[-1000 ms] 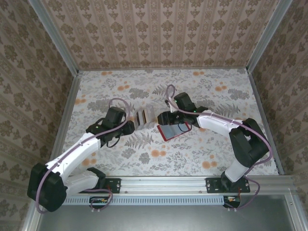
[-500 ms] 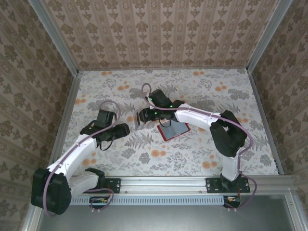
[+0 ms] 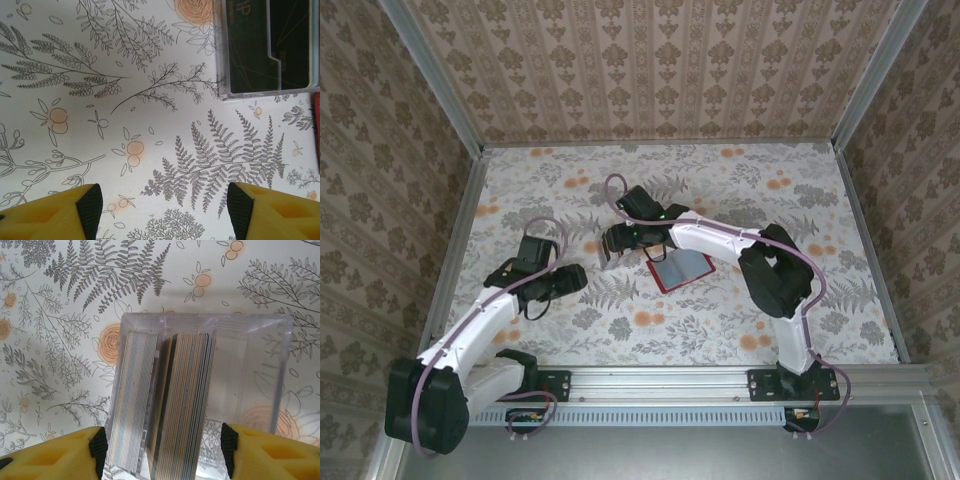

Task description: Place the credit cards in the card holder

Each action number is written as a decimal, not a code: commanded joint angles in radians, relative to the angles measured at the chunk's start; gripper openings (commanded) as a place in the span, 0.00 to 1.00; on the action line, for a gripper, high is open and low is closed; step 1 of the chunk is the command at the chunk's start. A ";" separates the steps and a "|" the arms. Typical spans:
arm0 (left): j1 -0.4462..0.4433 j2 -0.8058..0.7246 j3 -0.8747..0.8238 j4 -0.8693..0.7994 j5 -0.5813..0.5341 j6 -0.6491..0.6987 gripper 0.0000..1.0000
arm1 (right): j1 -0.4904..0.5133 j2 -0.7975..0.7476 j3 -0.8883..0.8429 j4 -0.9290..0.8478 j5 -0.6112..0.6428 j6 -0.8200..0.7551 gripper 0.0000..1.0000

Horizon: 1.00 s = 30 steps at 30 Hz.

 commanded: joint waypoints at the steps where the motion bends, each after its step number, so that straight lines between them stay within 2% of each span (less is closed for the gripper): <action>1: 0.009 -0.002 -0.012 0.014 0.026 0.013 0.71 | 0.013 0.047 0.031 -0.039 -0.046 0.011 0.64; 9: 0.009 0.004 -0.021 0.025 0.031 0.002 0.71 | 0.014 0.068 0.064 -0.044 -0.126 0.014 0.64; 15: 0.014 0.041 -0.052 0.103 0.030 -0.016 0.70 | 0.015 0.067 0.080 -0.047 -0.193 0.014 0.63; 22: 0.062 0.102 -0.028 0.133 0.057 -0.004 0.68 | 0.009 0.042 0.068 0.005 -0.269 0.055 0.63; 30: 0.073 0.097 -0.059 0.161 0.072 -0.011 0.67 | -0.007 0.002 0.017 0.096 -0.336 0.087 0.56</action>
